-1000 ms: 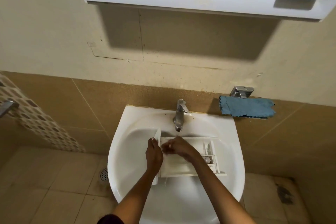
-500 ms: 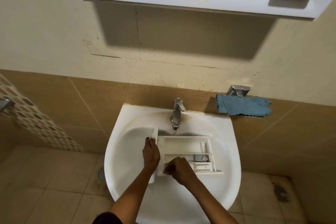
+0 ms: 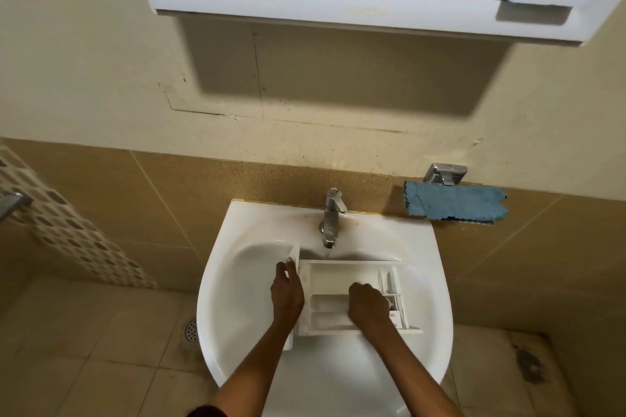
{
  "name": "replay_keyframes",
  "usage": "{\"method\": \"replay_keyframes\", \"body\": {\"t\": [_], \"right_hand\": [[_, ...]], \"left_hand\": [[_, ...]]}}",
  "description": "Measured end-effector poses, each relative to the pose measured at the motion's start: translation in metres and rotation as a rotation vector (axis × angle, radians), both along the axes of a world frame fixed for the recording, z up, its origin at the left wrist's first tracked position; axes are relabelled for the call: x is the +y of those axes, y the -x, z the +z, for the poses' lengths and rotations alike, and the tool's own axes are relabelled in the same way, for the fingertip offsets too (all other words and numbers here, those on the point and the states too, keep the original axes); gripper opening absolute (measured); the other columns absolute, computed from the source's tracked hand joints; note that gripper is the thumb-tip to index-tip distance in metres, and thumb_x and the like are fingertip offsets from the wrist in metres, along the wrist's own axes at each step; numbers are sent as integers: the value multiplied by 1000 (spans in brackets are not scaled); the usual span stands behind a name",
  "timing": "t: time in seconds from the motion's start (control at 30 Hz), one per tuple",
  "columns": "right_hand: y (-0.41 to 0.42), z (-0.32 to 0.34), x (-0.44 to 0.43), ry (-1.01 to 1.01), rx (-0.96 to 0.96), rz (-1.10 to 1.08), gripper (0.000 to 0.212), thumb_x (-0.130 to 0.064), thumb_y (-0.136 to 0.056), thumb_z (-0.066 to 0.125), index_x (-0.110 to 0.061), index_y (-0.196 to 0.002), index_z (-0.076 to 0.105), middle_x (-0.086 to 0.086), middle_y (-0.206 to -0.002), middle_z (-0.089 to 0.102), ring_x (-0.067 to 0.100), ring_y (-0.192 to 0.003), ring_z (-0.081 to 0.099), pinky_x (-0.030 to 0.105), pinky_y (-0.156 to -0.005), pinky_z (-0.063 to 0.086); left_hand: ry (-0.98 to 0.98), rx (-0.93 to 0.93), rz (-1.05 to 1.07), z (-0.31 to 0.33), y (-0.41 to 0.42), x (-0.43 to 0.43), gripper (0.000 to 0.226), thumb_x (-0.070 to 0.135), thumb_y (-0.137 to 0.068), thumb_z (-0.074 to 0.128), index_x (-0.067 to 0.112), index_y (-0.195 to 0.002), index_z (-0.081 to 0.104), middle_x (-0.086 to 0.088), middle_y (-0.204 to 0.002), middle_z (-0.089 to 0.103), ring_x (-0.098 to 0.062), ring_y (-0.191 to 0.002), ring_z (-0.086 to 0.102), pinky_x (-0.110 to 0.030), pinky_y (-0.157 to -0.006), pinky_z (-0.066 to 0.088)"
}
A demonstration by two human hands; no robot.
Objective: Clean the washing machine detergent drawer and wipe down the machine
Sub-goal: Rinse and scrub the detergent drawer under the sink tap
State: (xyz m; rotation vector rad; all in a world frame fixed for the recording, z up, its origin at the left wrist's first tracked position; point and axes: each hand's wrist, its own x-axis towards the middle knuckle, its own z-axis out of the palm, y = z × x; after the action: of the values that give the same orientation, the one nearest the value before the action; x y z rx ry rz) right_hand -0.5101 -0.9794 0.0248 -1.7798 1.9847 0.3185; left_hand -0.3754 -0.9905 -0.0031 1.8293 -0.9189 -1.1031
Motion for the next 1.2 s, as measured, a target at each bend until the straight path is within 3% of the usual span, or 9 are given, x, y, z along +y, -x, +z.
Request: {"method": "replay_keyframes", "body": {"t": [0.13, 0.2, 0.3, 0.4, 0.5, 0.6, 0.77, 1.07, 1.2], "right_hand": [[2, 11, -28, -6, -943, -652, 26, 5, -87, 47, -4, -70, 65, 8, -63, 63, 22, -59, 57, 25, -58, 49], [-4, 11, -41, -63, -1442, -1008, 29, 11, -92, 38, 3, -74, 59, 14, -71, 60, 21, -64, 55, 28, -72, 53], [-13, 9, -57, -163, -1759, -1234, 28, 4, -98, 31, 9, -85, 55, 21, -75, 64, 27, -78, 57, 38, -99, 45], [-18, 7, -66, -159, -1849, -1270, 21, 6, -96, 36, 13, -107, 52, 21, -65, 69, 31, -76, 64, 28, -63, 59], [-22, 9, -72, -130, -1838, -1271, 23, 11, -94, 36, 17, -111, 51, 21, -100, 60, 34, -101, 60, 27, -58, 57], [-22, 8, -72, -224, -1877, -1281, 22, 13, -93, 31, 13, -91, 53, 25, -91, 58, 33, -85, 58, 36, -54, 57], [-29, 17, -63, -436, -1261, -622, 24, 9, -93, 39, 20, -108, 54, 17, -78, 63, 25, -73, 63, 37, -81, 54], [-55, -7, -46, 164, -525, -4, 33, -12, -91, 54, -8, -124, 59, 13, -123, 59, 25, -113, 57, 25, -90, 42], [-52, -21, -48, 335, -441, -93, 30, -23, -86, 64, -17, -114, 68, 6, -113, 67, 21, -106, 61, 27, -86, 48]], "left_hand": [[11, -17, 5, 2, 0, 0, 43, 36, -101, 23, 6, -119, 48, -6, -88, 55, -22, -82, 50, -30, -82, 36], [11, -24, 8, 2, 1, -1, 42, 36, -101, 22, 6, -116, 47, 0, -76, 51, -17, -72, 50, -29, -78, 35], [12, -18, 2, 1, 0, 1, 37, 36, -101, 22, 11, -111, 48, 5, -71, 48, -12, -67, 48, -29, -76, 35], [17, -12, -2, 1, 0, 1, 36, 37, -101, 22, 11, -106, 47, -2, -80, 54, -22, -78, 52, -29, -77, 35], [18, -10, -6, -1, 0, -1, 32, 37, -101, 23, 15, -103, 45, -5, -88, 55, -20, -79, 52, -29, -78, 35], [13, -13, -8, -3, 0, -2, 29, 37, -101, 23, 16, -101, 43, -6, -87, 56, -19, -77, 52, -29, -77, 37], [10, -28, 14, -5, -2, -3, 38, 34, -101, 23, 5, -103, 47, -10, -84, 57, -26, -79, 53, -30, -76, 37], [14, -24, 26, -5, -1, -2, 33, 30, -102, 24, 6, -97, 47, -9, -80, 56, -28, -79, 53, -32, -74, 38], [3, -18, 14, -3, -1, -2, 35, 32, -101, 24, 6, -101, 47, -10, -83, 56, -27, -79, 53, -31, -74, 38]]}}
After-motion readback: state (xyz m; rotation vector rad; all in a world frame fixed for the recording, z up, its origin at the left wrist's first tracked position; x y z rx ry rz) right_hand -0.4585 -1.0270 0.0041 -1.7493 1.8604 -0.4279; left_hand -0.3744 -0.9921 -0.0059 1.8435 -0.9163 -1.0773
